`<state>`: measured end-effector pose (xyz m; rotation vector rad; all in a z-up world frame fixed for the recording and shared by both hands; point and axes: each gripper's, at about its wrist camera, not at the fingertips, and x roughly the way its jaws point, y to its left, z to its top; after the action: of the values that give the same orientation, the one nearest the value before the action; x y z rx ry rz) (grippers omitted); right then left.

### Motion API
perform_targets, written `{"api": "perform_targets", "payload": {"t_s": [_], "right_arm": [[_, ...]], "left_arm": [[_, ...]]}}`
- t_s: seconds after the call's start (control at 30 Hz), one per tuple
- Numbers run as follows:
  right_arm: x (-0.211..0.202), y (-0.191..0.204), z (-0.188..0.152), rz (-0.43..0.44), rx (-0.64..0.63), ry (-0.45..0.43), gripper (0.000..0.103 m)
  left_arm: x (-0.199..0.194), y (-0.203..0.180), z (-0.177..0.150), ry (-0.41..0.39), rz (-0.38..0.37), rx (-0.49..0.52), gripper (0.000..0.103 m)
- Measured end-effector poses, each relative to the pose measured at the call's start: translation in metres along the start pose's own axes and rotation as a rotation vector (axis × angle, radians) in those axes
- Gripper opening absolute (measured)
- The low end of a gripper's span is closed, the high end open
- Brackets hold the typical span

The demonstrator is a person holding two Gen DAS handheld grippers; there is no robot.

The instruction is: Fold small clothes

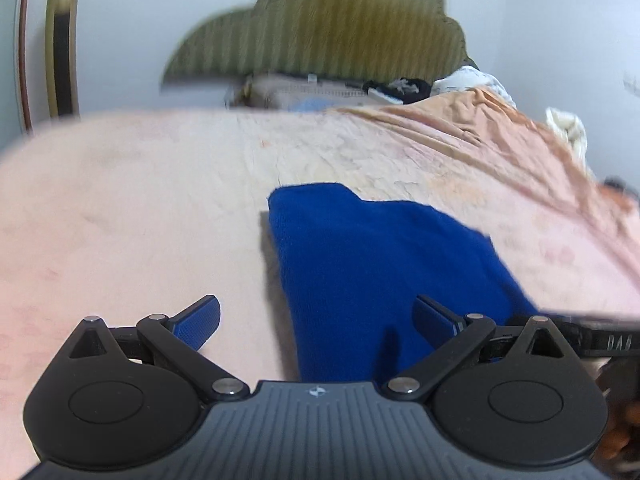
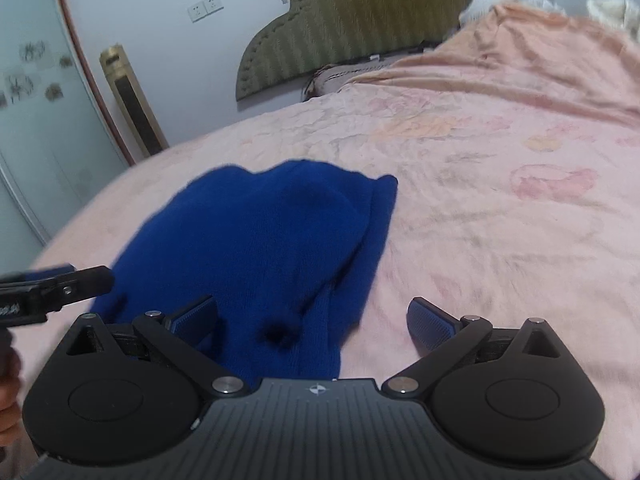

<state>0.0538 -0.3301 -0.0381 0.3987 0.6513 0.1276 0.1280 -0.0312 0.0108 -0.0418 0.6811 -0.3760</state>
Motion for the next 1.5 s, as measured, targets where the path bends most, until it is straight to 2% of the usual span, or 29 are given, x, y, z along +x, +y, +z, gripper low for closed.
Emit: {"api": "perform_targets", "payload": {"t_s": [0.07, 0.17, 0.33, 0.37, 0.4, 0.43, 0.47, 0.5, 0.53, 0.57, 0.6, 0.67, 0.73, 0.8, 0.87, 0.9, 0.97, 1.03, 1.07, 1.1, 1.17, 1.23, 1.27, 1.33, 1.4, 1.47, 1.5], "right_arm": [[0.011, -0.009, 0.011, 0.057, 0.014, 0.009, 0.102], [0.028, -0.016, 0.024, 0.116, 0.007, 0.018, 0.1], [0.063, -0.017, 0.051, 0.202, 0.023, 0.041, 0.09], [0.07, -0.017, 0.056, 0.222, 0.032, 0.048, 0.089], [0.078, -0.018, 0.062, 0.244, 0.05, 0.058, 0.086], [0.084, -0.019, 0.066, 0.264, 0.073, 0.065, 0.083], [0.09, -0.022, 0.07, 0.294, 0.105, 0.074, 0.082], [0.096, -0.026, 0.074, 0.32, 0.145, 0.086, 0.076], [0.1, -0.029, 0.077, 0.329, 0.174, 0.089, 0.065], [0.104, -0.031, 0.078, 0.33, 0.194, 0.097, 0.057], [0.108, -0.033, 0.078, 0.319, 0.207, 0.106, 0.032], [0.105, -0.03, 0.076, 0.304, 0.196, 0.093, 0.026], [0.088, -0.013, 0.076, 0.239, 0.083, 0.031, 0.023], [0.071, 0.003, 0.077, 0.177, -0.032, -0.057, 0.022], [0.064, 0.015, 0.081, 0.109, -0.111, -0.113, 0.022], [0.068, 0.017, 0.083, 0.076, -0.126, -0.103, 0.022], [0.082, 0.016, 0.083, -0.009, -0.127, -0.031, 0.033], [0.076, 0.018, 0.078, -0.106, -0.144, -0.027, 0.042], [0.064, 0.02, 0.075, -0.137, -0.147, -0.061, 0.045], [0.05, 0.021, 0.072, -0.161, -0.148, -0.091, 0.045], [0.017, 0.029, 0.061, -0.193, -0.167, -0.138, 0.048], [-0.004, 0.036, 0.044, -0.142, -0.202, -0.113, 0.059], [-0.012, 0.041, 0.034, -0.108, -0.225, -0.095, 0.061], [-0.019, 0.046, 0.011, -0.106, -0.249, -0.059, 0.079], [-0.014, 0.044, -0.004, -0.167, -0.259, -0.032, 0.08], [-0.013, 0.039, -0.009, -0.256, -0.21, -0.003, 0.078], [-0.022, 0.036, -0.012, -0.246, -0.174, -0.02, 0.078]], "left_arm": [[0.022, 0.018, 0.011, 0.055, -0.069, -0.082, 0.103], [0.058, 0.038, 0.018, 0.131, -0.127, -0.177, 0.103], [0.091, 0.046, 0.036, 0.13, -0.249, -0.234, 0.102], [0.097, 0.047, 0.04, 0.133, -0.27, -0.248, 0.096], [0.103, 0.047, 0.043, 0.137, -0.283, -0.258, 0.082], [0.111, 0.046, 0.047, 0.149, -0.291, -0.263, 0.074], [0.118, 0.045, 0.049, 0.162, -0.279, -0.273, 0.059], [0.122, 0.045, 0.052, 0.159, -0.27, -0.282, 0.047], [0.126, 0.045, 0.054, 0.163, -0.272, -0.285, 0.039], [0.129, 0.044, 0.056, 0.174, -0.278, -0.285, 0.026], [0.13, 0.042, 0.056, 0.176, -0.273, -0.276, 0.024], [0.121, 0.031, 0.058, 0.144, -0.259, -0.196, 0.021], [0.112, 0.016, 0.064, 0.1, -0.246, -0.094, 0.021], [0.108, 0.003, 0.072, 0.066, -0.241, -0.038, 0.021], [0.113, -0.01, 0.08, 0.053, -0.196, 0.02, 0.023], [0.117, -0.018, 0.082, 0.068, -0.158, 0.069, 0.025], [0.12, -0.033, 0.08, 0.093, -0.038, 0.158, 0.029], [0.102, -0.039, 0.075, 0.053, 0.019, 0.211, 0.033], [0.088, -0.041, 0.071, 0.02, 0.039, 0.219, 0.04], [0.073, -0.04, 0.066, -0.004, 0.062, 0.222, 0.056], [0.044, -0.039, 0.052, -0.036, 0.106, 0.203, 0.079], [0.016, -0.04, 0.031, -0.041, 0.127, 0.191, 0.08], [0.005, -0.041, 0.02, -0.036, 0.134, 0.186, 0.08], [-0.007, -0.043, -0.003, -0.028, 0.166, 0.178, 0.08], [-0.006, -0.045, -0.021, -0.019, 0.203, 0.2, 0.08], [-0.009, -0.044, -0.031, 0.022, 0.244, 0.191, 0.08], [-0.017, -0.043, -0.033, 0.023, 0.238, 0.171, 0.08]]}}
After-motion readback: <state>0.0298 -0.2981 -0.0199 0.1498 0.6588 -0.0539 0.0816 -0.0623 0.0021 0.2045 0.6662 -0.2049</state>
